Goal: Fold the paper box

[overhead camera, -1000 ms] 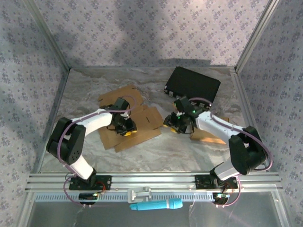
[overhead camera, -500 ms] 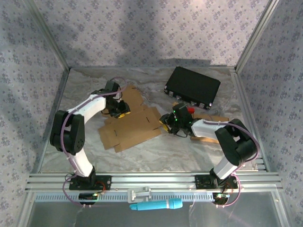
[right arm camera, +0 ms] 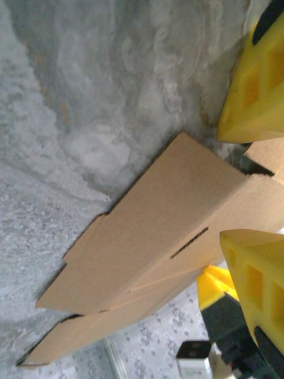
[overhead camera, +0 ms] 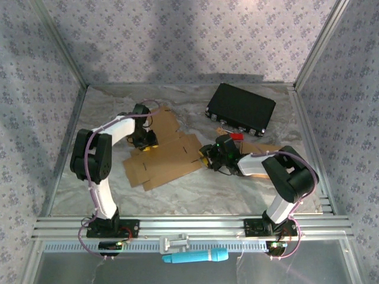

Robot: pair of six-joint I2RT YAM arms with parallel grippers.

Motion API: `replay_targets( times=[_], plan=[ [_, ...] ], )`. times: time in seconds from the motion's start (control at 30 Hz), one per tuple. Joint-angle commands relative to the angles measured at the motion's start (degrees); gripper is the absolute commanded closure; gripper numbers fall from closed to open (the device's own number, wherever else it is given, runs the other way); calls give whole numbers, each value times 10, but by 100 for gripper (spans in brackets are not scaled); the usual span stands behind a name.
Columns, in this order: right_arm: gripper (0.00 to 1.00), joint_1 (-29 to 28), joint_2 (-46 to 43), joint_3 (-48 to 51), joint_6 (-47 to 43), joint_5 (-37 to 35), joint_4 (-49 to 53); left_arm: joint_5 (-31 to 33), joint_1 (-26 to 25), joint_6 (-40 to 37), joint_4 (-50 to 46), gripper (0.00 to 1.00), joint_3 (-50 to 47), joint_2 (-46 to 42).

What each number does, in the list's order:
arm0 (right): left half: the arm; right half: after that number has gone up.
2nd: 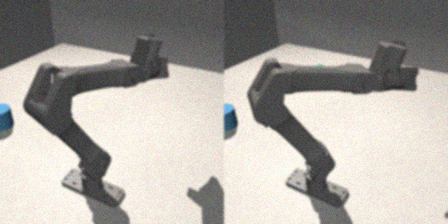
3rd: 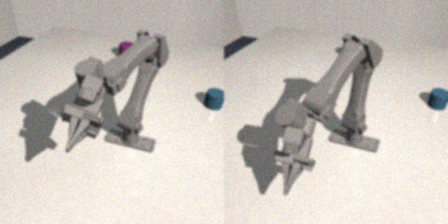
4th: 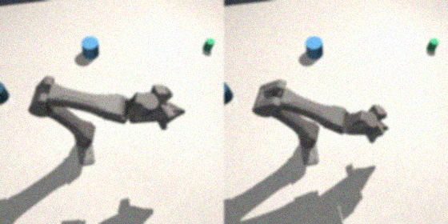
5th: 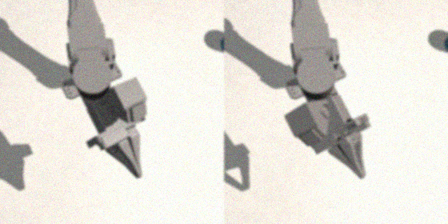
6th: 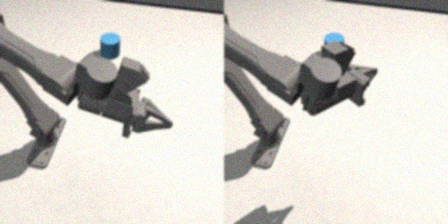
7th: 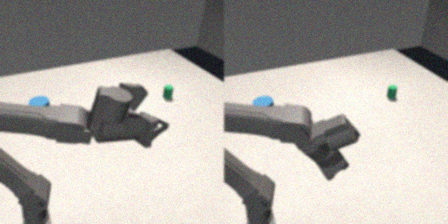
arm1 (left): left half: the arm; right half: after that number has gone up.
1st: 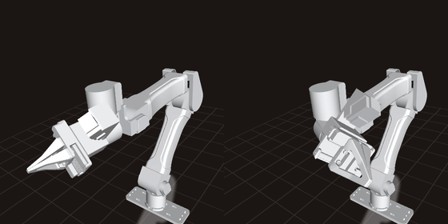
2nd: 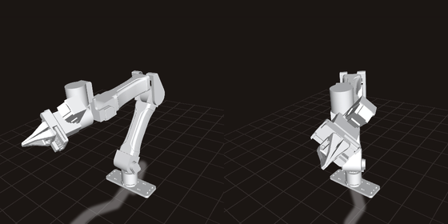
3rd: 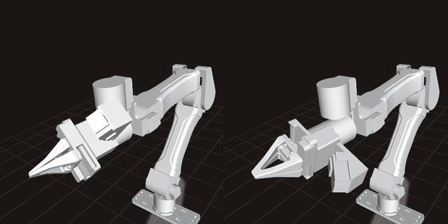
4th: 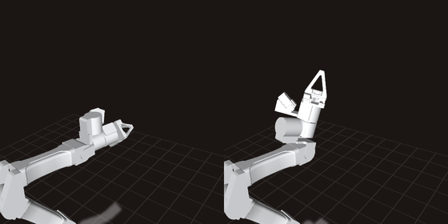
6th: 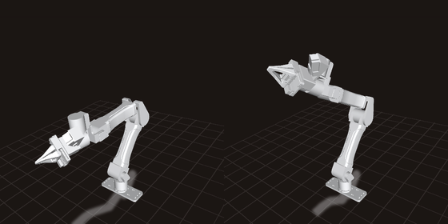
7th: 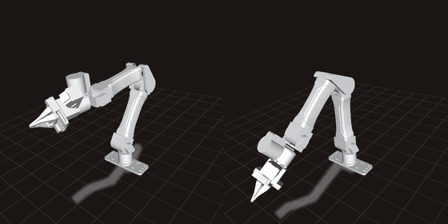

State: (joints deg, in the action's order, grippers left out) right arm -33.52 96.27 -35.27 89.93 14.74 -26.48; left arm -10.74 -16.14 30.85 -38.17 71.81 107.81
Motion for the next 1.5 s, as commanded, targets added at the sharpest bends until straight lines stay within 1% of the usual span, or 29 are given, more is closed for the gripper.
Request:
replay_targets(
  times=[0.0,0.17,0.27,0.37,0.63,0.73,0.8,0.83,0.87,0.93,1.03,1.13,1.2,1.23,1.33,1.37,1.47],
  plan=[
    [57,0,30,14,32,-26,-64,9,-5,-18,-18,66,-11,8],
    [60,-3,43,25,48,-39,-109,10,-5,-23,-18,67,-13,8],
    [63,-5,52,36,59,-53,-154,9,-6,-24,-18,67,-12,9],
    [69,-3,56,38,53,-63,-173,9,-7,-26,-18,68,-10,10],
    [87,1,73,21,49,-73,-185,11,-12,-33,-29,68,4,14],
    [95,-1,66,14,55,-85,-183,21,-17,-31,-39,65,19,-6],
    [100,-2,53,2,60,-91,-163,34,-24,-27,-49,61,34,-33],
    [100,-2,43,-5,63,-94,-150,41,-29,-26,-54,60,41,-48],
    [100,-2,31,-18,69,-91,-114,51,-38,-25,-59,59,47,-67],
    [100,1,9,-53,85,-76,-26,75,-61,-23,-66,57,50,-110],
    [100,4,-22,-115,105,-64,104,131,-126,-39,-66,54,31,-192],
    [100,13,-40,-184,107,-55,226,213,-232,-84,-57,51,-5,-277],
    [100,24,-44,-235,102,-41,291,279,-305,-126,-45,45,-36,-328],
    [100,28,-43,-257,100,-34,323,300,-330,-142,-37,42,-49,-348],
    [100,41,-35,-323,96,-18,404,318,-381,-196,-10,41,-85,-398],
    [100,44,-33,-346,94,-15,420,320,-392,-209,8,41,-90,-404],
    [100,51,-28,-387,93,-14,464,343,-431,-250,3,41,-97,-404]
  ],
)
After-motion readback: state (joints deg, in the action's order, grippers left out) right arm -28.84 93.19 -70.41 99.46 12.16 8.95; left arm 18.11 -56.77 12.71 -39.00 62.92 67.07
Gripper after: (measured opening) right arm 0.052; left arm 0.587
